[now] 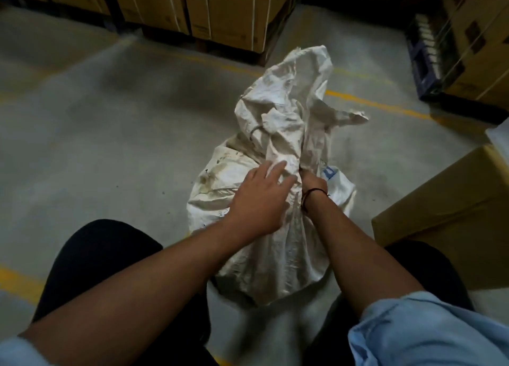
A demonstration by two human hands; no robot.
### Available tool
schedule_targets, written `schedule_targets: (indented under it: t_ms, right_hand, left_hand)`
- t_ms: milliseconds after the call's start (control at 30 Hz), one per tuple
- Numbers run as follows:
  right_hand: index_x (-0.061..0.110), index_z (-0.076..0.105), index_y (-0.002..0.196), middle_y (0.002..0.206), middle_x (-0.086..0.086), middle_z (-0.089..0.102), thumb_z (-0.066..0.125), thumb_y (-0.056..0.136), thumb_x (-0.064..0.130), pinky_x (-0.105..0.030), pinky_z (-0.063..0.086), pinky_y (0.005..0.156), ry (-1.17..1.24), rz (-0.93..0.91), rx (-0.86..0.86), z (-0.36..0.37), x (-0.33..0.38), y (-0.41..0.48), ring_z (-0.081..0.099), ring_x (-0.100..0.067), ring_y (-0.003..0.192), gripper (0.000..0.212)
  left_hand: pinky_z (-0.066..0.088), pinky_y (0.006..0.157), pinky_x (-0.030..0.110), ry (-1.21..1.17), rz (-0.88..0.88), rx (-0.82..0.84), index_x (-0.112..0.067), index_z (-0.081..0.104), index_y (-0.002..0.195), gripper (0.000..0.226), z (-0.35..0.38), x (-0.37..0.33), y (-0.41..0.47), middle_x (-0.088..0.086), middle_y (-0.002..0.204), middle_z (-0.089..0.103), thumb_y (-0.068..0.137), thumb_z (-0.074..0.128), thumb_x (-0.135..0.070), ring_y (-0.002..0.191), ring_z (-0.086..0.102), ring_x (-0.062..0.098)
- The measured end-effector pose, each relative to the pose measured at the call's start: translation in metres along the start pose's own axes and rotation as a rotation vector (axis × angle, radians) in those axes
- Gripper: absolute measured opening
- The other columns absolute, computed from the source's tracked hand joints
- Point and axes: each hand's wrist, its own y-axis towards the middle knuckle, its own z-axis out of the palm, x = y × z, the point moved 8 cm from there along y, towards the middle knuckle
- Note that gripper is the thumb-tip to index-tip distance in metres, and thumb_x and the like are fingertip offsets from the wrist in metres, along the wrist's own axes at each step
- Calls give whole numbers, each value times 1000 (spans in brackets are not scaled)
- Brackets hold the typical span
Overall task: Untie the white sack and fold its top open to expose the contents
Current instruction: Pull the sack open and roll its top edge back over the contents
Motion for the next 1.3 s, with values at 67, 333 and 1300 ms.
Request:
schedule_targets:
  t_ms: [67, 333, 1300]
  right_hand:
    - [9, 59, 132, 124, -5, 67, 74, 42, 64, -41, 54, 97, -57, -20, 19, 1, 6, -3, 67, -28, 107, 107]
    - [11, 16, 156, 154, -17, 33, 79, 74, 36, -48, 34, 108, -588, -607, -397, -25, 59, -65, 39, -38, 137, 107]
    - [27, 65, 88, 83, -3, 67, 68, 74, 33, -51, 47, 83, -871, -946, -352, -112, 162, -75, 55, -35, 93, 15]
  left_hand:
    - [30, 117, 49, -5, -81, 85, -22, 27, 158, 79, 21, 14, 13, 14, 167, 18, 89, 65, -28, 152, 19, 39]
    - [23, 121, 53, -212, -114, 198, -15, 15, 161, 73, 67, 32, 77, 19, 155, 41, 100, 49, -38, 140, 34, 50]
    - [55, 88, 37, -556, -135, -14, -30, 77, 109, 39, 8, -16, 85, -4, 112, 75, 80, 51, -34, 107, 66, 20]
